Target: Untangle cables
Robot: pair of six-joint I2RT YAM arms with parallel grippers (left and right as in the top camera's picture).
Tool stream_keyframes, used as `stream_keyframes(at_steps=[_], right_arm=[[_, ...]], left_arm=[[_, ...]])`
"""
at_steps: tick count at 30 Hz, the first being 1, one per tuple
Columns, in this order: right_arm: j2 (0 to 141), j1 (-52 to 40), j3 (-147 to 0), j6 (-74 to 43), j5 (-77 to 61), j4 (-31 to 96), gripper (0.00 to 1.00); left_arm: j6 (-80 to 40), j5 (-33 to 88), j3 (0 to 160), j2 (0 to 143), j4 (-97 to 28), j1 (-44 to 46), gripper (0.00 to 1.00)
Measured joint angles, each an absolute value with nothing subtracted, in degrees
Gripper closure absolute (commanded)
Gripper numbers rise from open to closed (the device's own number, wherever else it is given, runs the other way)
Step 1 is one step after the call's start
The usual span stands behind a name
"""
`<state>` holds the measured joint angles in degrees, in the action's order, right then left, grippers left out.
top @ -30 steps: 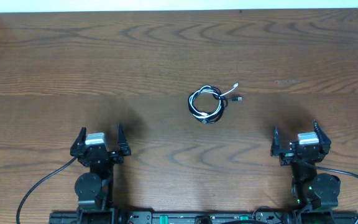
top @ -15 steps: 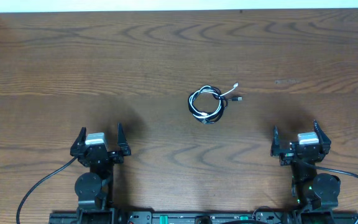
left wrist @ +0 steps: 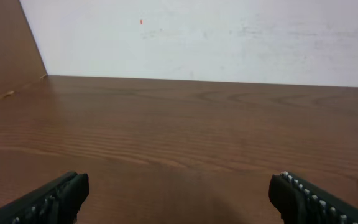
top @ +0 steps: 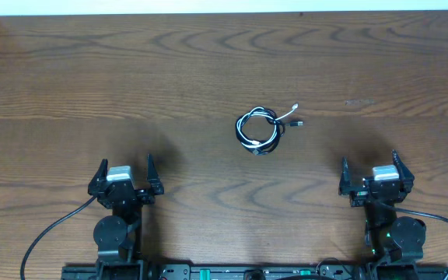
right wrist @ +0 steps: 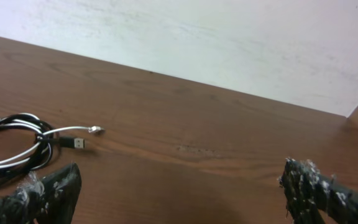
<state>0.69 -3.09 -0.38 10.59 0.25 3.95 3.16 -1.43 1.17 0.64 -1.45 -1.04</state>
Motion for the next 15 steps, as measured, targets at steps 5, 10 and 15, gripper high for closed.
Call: stream_keyframes(at_steps=[5, 10, 15], right_arm=[[0.69, -3.09, -0.38, 10.57, -0.3, 1.89, 0.01], [0.71, -3.09, -0.38, 10.57, -10.31, -4.62, 0.01], [0.75, -3.09, -0.38, 6.24, -21.17, -10.24, 0.01]], left_arm=[[0.95, 4.38, 1.17, 0.67, -0.97, -1.04, 0.02], [-3.46, 16.27, 1.17, 0.75, 2.68, -1.04, 0.02], [-11.16, 25.98, 1.17, 1.63, 8.62, -1.04, 0.02]])
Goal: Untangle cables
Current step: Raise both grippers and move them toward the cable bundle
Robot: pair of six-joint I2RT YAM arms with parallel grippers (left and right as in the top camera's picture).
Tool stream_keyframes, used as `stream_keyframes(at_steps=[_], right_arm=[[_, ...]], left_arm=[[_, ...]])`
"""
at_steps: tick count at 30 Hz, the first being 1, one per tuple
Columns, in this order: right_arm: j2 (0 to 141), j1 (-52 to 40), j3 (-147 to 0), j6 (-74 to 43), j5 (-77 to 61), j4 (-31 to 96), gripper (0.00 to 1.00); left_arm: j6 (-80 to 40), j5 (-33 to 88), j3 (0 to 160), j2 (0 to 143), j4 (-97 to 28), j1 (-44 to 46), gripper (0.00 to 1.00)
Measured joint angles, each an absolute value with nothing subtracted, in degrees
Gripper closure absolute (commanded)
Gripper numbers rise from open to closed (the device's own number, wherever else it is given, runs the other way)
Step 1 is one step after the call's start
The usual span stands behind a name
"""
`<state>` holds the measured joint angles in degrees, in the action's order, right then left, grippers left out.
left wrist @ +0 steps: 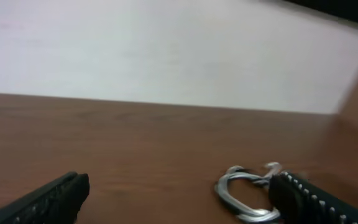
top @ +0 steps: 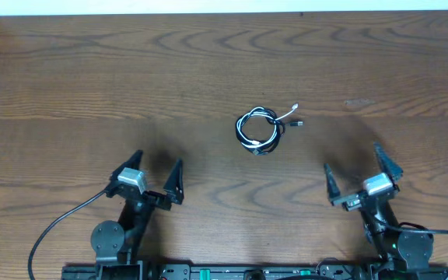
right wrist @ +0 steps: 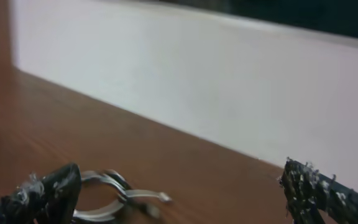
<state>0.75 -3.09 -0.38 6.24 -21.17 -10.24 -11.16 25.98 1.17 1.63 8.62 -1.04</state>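
Observation:
A small coil of black and white cables (top: 258, 128) lies tangled in the middle of the wooden table, with two plug ends sticking out to its right. My left gripper (top: 155, 176) is open at the near left, turned toward the coil; its wrist view shows the coil (left wrist: 244, 193) ahead, beside the right finger. My right gripper (top: 356, 169) is open at the near right, also angled inward; its wrist view shows the blurred coil (right wrist: 107, 196) by the left finger. Neither gripper touches the cables.
The bare wooden table (top: 92, 85) stretches around the coil. A white wall (left wrist: 166, 50) runs along the far edge. The arms' own black cables (top: 53, 233) trail off the near edge.
Both grippers have swung inward toward the coil, the left turning right and the right turning left. The coil now shows in both wrist views. The cables lie where they were.

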Motion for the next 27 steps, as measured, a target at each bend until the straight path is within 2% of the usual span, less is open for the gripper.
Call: stream_keyframes(at_steps=[7, 13, 19, 27], right_arm=[[4.29, -3.09, -0.38, -3.53, -29.56, -18.22, 0.01], [15.07, -3.09, -2.02, -6.57, -35.75, -23.59, 0.01], [31.9, -2.09, -14.33, -7.35, -44.27, -23.94, 0.01], [57.01, 4.56, -35.38, -10.92, -64.03, -24.32, 0.01]], left_arm=[[-21.82, 34.06, 1.1, 6.55, 22.44, -1.04, 0.02], [-26.26, 44.05, 2.5, 19.7, 32.69, -1.02, 0.02], [-27.31, 55.51, 14.79, 36.84, 34.74, -1.02, 0.02], [-29.17, 70.06, 34.54, 60.03, 34.89, -1.02, 0.02]])
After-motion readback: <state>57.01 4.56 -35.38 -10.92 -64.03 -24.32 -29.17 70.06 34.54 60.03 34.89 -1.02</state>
